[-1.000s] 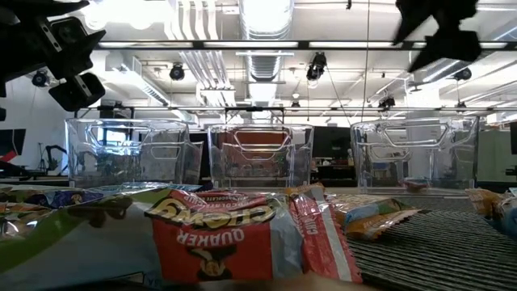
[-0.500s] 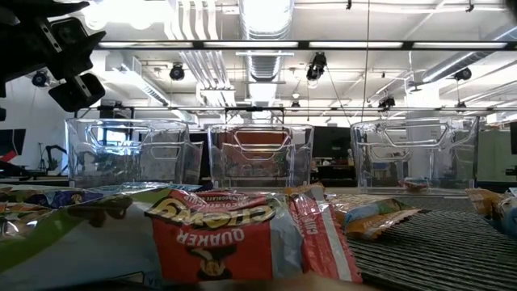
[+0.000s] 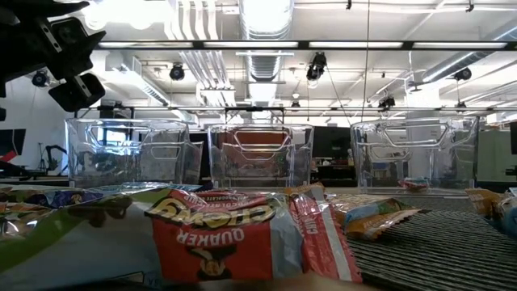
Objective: Pick and place Granola Bars by type
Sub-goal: Put the red granola bar into the right transparent bin
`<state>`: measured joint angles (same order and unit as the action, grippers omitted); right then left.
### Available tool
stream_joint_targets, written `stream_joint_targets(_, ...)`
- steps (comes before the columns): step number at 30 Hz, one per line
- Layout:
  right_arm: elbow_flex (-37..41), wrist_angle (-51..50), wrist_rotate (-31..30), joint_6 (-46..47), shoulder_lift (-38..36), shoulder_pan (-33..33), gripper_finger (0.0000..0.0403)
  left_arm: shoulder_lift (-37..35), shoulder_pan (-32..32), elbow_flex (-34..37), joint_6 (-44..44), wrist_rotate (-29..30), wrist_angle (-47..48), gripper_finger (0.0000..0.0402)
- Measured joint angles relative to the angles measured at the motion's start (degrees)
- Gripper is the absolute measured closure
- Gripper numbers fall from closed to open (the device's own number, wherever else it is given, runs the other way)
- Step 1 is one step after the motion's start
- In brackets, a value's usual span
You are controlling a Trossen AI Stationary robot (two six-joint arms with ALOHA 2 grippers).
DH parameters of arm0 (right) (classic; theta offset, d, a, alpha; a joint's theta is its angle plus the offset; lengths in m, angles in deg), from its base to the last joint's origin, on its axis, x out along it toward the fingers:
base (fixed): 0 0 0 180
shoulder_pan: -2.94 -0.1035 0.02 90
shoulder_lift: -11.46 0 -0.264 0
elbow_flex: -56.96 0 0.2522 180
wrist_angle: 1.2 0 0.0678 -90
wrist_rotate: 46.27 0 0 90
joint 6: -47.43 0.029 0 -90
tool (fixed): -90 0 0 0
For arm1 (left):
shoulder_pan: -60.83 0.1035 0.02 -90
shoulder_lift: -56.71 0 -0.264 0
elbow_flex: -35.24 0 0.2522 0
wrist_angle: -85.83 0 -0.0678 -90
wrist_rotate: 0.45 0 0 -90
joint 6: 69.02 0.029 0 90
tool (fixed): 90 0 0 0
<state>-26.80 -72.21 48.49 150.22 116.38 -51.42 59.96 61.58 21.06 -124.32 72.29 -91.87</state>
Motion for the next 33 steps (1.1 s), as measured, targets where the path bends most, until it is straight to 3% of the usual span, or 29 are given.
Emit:
stream_joint_targets(8, 1.8, -4.1, -3.0, 8.1, 1.0, 0.3, 0.0143, 0.0, 0.0, 0.0, 0.0, 0.0, 0.0, 0.026)
stream_joint_targets(14, 7.1, 7.6, 1.5, 0.7, 0.5, 3.4, 0.0145, 0.0, 0.0, 0.0, 0.0, 0.0, 0.0, 0.026)
stream_joint_targets(17, 7.6, 7.9, 2.8, -0.1, 0.3, 4.8, 0.0148, 0.0, 0.0, 0.0, 0.0, 0.0, 0.0, 0.026)
stream_joint_targets(21, 8.1, 3.5, -1.6, 0.1, -1.1, 6.5, 0.0161, 0.0, 0.0, 0.0, 0.0, 0.0, 0.5, 0.026)
stream_joint_targets(26, 10.6, 1.3, -0.3, -1.5, -2.4, 8.5, 0.0204, 0.0, 0.0, 0.0, 0.0, 0.0, 0.6, 0.026)
stream_joint_targets(33, 11.5, 2.3, -1.7, -3.4, -7.3, 9.3, 0.0321, 0.0, 0.0, 0.0, 0.0, 0.0, 0.9, 0.026)
